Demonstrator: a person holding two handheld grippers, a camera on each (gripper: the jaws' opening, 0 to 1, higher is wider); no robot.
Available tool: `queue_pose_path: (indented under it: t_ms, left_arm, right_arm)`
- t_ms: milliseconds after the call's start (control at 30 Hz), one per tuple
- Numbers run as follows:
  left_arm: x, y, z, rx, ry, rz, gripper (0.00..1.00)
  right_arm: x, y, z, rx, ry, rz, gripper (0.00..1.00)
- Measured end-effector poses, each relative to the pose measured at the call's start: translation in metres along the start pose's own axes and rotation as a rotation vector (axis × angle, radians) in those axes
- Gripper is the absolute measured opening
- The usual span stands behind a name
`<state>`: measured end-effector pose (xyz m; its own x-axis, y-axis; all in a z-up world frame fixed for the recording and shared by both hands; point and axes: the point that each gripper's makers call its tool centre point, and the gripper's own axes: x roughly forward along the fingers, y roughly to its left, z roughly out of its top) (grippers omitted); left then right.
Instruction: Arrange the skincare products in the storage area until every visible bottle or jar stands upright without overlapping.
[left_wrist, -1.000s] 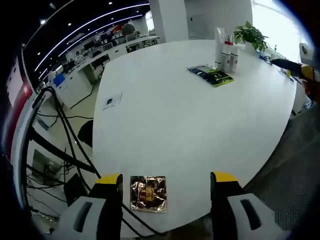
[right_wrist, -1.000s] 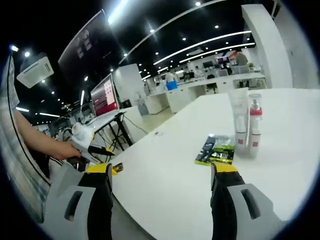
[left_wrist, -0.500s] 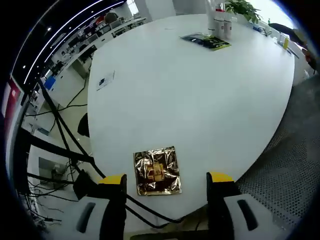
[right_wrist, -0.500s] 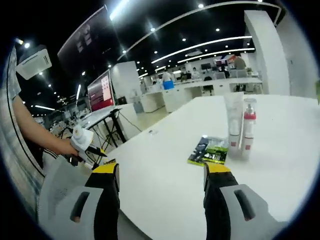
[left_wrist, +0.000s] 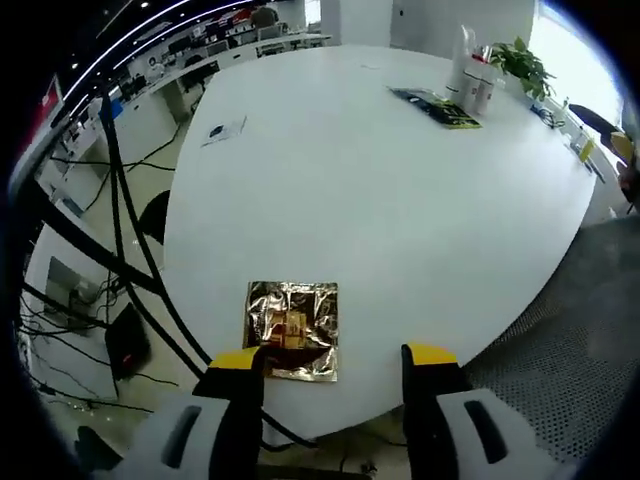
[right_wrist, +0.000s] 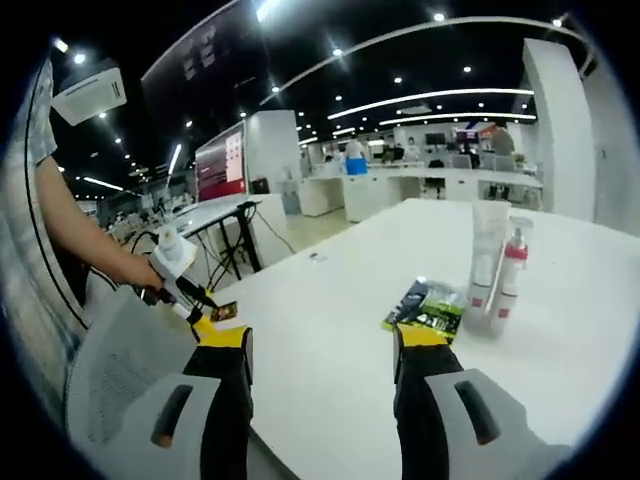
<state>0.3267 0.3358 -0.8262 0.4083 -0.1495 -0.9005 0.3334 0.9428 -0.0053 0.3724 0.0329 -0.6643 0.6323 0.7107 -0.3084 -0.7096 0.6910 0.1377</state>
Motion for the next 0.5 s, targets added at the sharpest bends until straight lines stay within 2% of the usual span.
queue_pose_path:
  t_ms: [67, 267, 367, 500]
  left_arm:
    - [0.0, -0.003, 0.0, 0.001, -0.007, -0.01, 0.52]
    - [0.0, -0.012, 0.0, -0.003, -0.073, -0.022, 0.4]
    - [-0.002, -0.021, -0.002, 0.015, -0.078, -0.036, 0.3]
    - [-0.002, -0.02, 0.0, 0.021, -0.068, -0.044, 0.29]
  right_arm:
    - [0.001, -0.002, -0.002, 0.004, 0.01, -0.008, 0.52]
    - [0.002, 0.008, -0.004, -0.093, 0.033, 0.011, 0.49]
    - [0.002, 0.012, -0.006, -0.145, 0.049, 0.017, 0.48]
    - [0.0, 0.015, -0.007, -0.163, 0.055, 0.03, 0.46]
